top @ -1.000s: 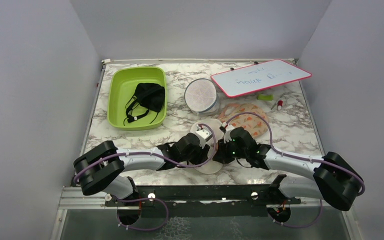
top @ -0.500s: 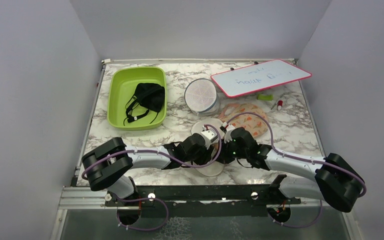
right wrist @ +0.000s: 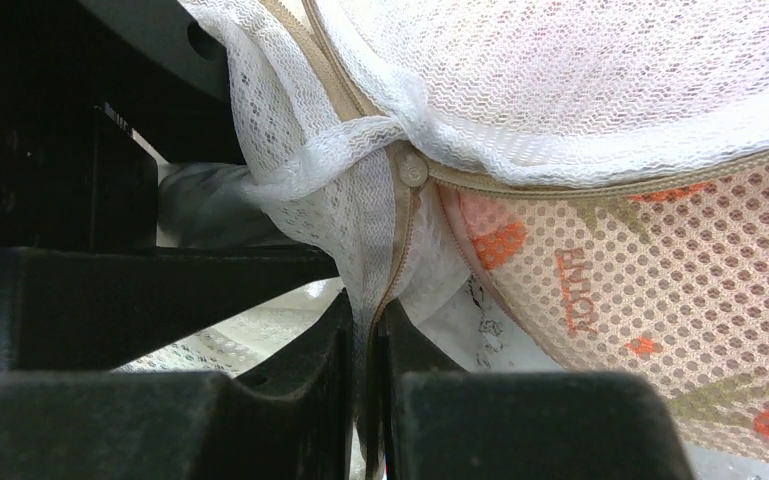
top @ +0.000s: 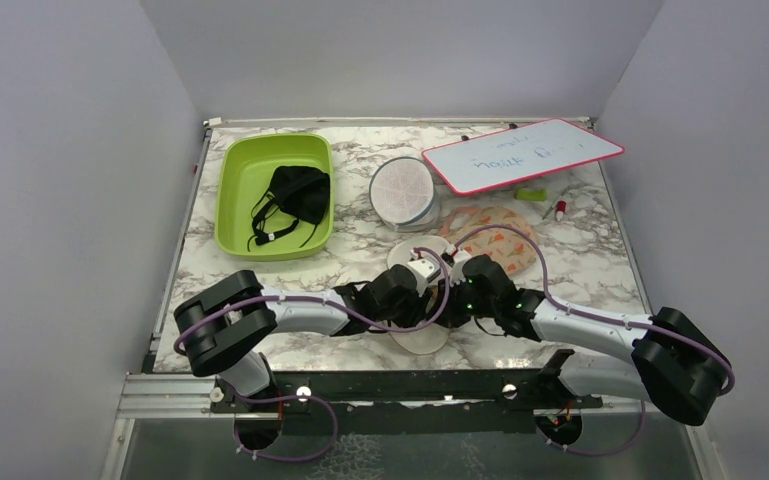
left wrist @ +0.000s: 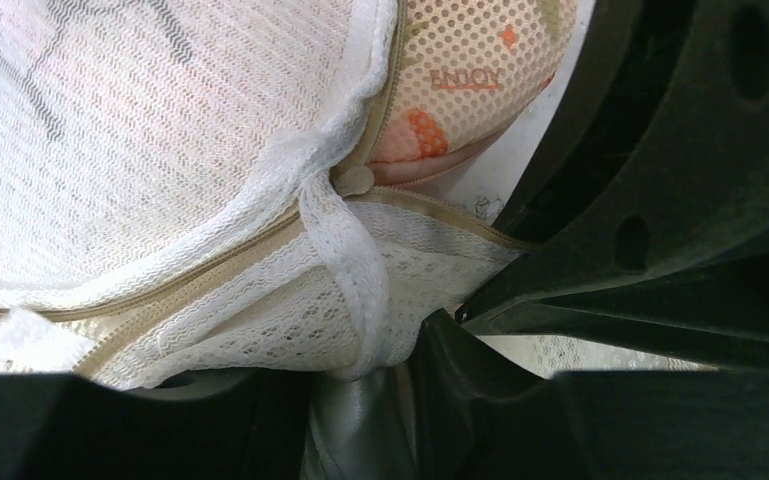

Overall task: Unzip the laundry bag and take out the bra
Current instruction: Pick up the bra from the laundry bag.

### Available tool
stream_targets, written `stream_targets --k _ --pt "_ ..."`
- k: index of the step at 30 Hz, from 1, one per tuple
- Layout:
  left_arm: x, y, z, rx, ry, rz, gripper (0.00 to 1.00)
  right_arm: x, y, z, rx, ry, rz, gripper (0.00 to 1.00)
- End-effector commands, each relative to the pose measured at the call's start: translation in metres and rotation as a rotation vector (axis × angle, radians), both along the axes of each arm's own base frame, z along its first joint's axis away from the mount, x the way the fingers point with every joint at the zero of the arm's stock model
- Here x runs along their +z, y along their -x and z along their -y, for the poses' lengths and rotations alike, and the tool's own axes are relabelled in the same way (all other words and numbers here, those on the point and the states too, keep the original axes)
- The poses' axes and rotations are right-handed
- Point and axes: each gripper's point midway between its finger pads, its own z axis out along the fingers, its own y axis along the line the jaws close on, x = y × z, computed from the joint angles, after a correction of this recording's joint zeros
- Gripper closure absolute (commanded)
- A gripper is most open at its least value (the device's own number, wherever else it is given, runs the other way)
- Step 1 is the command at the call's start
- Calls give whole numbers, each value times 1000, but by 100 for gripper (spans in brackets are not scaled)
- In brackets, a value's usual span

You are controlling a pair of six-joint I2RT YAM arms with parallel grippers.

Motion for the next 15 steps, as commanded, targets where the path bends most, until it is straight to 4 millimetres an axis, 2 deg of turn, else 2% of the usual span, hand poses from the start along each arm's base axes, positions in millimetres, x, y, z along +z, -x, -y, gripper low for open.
stream_targets --k 1,8,12,15 --pt "13 -6 10 10 29 34 76 6 1 -5 10 -34 11 90" --pt "51 -1 10 -30 110 79 100 3 -1 -1 -17 -14 4 90" --pt "68 2 2 -30 134 101 100 5 -7 1 -53 -3 13 88" --pt "72 4 -3 -38 125 108 100 10 -12 0 -69 -5 32 87"
